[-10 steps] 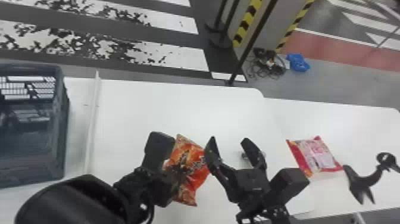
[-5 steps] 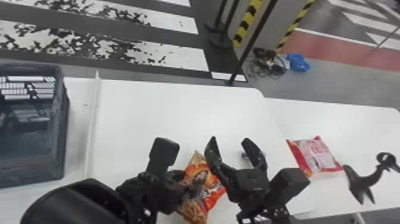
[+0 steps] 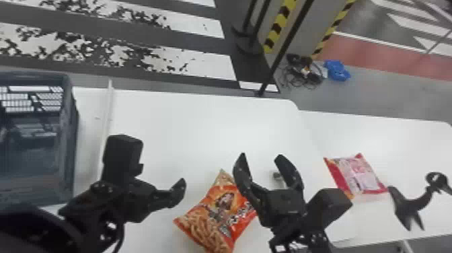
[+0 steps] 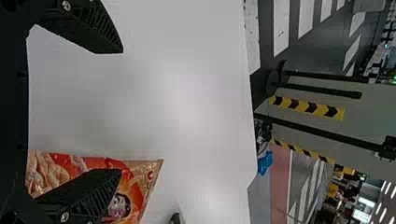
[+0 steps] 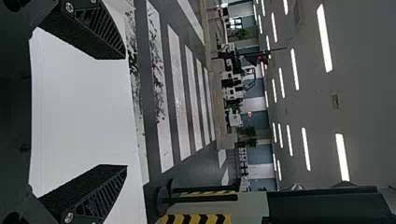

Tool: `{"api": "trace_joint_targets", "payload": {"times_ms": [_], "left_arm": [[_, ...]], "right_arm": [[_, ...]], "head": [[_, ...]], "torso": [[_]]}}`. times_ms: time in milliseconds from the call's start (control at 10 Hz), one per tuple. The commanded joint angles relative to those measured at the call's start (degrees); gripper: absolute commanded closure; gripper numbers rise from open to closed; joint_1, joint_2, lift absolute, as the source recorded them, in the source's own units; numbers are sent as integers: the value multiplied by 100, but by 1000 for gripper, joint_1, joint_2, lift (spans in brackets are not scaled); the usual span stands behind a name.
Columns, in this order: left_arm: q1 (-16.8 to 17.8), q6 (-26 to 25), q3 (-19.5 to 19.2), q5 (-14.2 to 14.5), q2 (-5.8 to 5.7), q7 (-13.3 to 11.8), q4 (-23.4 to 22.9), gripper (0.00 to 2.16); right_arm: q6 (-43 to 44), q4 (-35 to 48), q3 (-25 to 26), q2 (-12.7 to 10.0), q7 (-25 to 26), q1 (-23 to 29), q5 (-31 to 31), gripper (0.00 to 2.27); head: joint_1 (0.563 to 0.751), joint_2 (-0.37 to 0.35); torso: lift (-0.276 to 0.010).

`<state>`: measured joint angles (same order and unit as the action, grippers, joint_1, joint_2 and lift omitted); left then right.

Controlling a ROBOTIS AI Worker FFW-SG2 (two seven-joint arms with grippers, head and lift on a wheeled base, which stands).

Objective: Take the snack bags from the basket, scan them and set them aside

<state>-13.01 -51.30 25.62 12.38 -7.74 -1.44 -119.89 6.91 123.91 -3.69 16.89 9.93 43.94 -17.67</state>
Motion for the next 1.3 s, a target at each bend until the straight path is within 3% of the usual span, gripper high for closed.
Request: {"api": "trace_joint_targets", "payload": {"times_ms": [0, 200, 400, 600, 900, 1200], "left_arm": [[-281, 36, -453, 2, -220, 118, -606, 36], [-747, 652, -1015, 10, -220, 144, -1089, 36], [-1230, 1267, -1499, -7, -316, 109, -1599, 36], [-1564, 1320, -2131, 230, -360, -23, -1748, 36], [-1925, 1495, -2879, 599, -483, -216, -1880, 36], [-2004, 1478, -3590, 1100, -510, -383, -1836, 36]], "right_arm": [[-37, -25, 0, 7, 0, -26, 0, 90], [-72, -34, -18, -19, -9, -26, 0, 90], [-652, -60, -18, -28, -26, -35, 9, 97], [-1144, -25, -27, -19, -79, -44, 97, 97], [-2515, 116, 26, -11, -940, -35, 237, 97], [-3359, 327, -712, -19, -914, -61, 1160, 97]], "head": [[695, -350], [695, -317], [695, -244], [695, -192], [695, -56], [695, 58]], "torso": [[-75], [-75], [-75], [-75], [-75], [-75]]}}
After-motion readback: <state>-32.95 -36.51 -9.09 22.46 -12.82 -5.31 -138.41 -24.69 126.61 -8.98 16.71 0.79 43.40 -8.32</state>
